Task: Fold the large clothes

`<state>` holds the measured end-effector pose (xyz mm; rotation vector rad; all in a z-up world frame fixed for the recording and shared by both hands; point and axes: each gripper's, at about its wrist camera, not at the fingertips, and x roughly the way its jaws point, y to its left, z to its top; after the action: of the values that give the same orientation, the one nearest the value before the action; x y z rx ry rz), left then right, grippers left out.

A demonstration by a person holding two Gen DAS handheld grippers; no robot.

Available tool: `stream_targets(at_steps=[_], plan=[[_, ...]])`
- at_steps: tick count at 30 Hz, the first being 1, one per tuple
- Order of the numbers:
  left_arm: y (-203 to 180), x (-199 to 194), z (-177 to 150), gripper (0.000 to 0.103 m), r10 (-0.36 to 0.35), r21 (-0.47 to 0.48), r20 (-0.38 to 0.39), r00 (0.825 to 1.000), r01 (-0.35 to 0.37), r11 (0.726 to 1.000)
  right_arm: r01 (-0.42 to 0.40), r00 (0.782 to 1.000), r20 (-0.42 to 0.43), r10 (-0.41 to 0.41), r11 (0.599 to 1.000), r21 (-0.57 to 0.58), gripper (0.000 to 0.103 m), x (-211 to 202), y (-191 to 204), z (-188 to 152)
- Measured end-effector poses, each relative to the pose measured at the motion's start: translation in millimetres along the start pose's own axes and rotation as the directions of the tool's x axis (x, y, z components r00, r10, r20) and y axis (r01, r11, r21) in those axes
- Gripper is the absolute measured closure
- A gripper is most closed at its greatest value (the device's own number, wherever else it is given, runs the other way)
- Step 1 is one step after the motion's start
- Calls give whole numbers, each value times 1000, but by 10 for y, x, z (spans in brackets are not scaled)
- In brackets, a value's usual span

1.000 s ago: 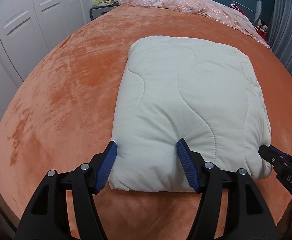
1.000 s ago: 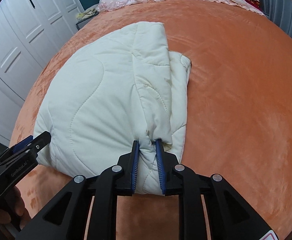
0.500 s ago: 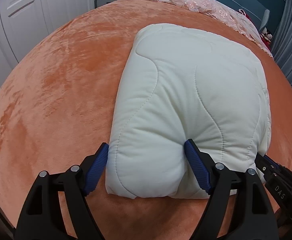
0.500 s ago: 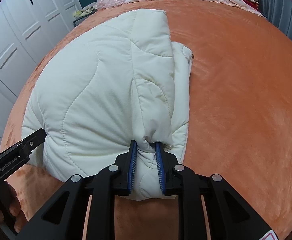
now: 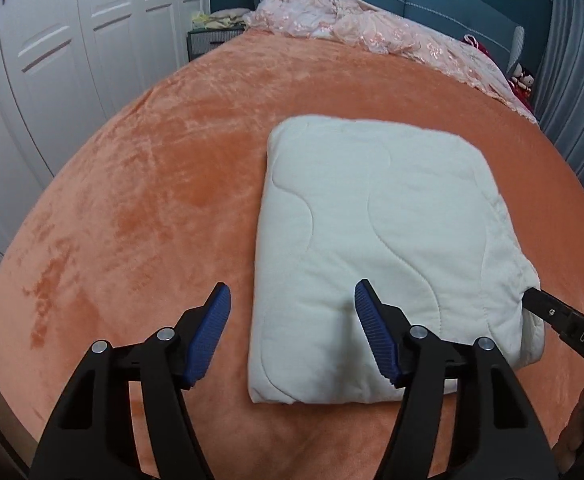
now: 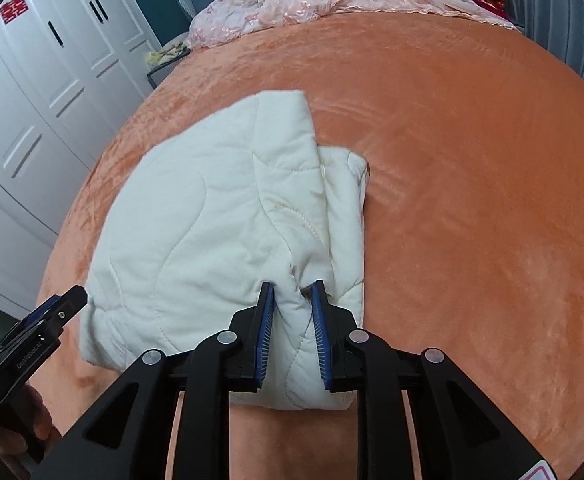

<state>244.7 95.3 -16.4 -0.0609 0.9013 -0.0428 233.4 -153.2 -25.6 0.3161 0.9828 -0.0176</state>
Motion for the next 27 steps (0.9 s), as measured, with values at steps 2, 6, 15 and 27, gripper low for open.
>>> stream_targets(at_steps=[2,6,15,27], plan=[[18,-34,137,41,1,-7,17,1000,-1,1000,13,1000,18,-13,1000,-11,85,-11,58,92],[-57,149,321,41,12,-4,2,1000,-12,1000,29,998,52,-27,999,-30,83,58,160,279],[-96,600,215,36,4,-31,-95,996,-7,1000,156,987,-21,-158,983,-101,80,549,43,189],[-158,-192,-209,18,48,5,-49,998,-47,999,144,989,33,-143,989,-25,48,-472,-177,-294]])
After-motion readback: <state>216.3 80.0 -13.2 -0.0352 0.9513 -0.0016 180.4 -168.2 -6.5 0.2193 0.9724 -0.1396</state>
